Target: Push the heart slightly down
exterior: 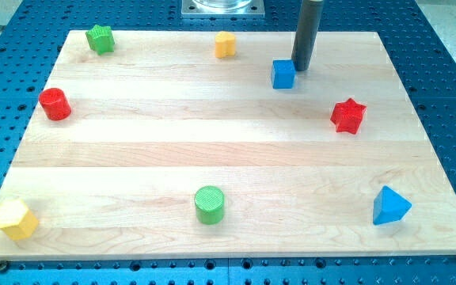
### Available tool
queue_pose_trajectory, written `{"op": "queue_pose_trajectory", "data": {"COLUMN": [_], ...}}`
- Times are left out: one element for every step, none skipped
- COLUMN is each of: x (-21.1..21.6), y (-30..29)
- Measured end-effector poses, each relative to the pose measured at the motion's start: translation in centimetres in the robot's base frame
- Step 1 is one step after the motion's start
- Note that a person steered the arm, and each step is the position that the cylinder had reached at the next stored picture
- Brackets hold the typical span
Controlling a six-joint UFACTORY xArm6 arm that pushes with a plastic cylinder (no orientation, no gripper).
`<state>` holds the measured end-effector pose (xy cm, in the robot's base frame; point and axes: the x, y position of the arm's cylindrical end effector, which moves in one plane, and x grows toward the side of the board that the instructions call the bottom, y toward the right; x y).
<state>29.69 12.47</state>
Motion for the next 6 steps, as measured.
{"op": "queue_pose_trajectory", "data": {"x": [1.2, 0.1, -5.7, -8.9, -9.4, -8.9], "y": [-0.5, -0.1, -0.9, -4.0, -8.7, -12.2]}}
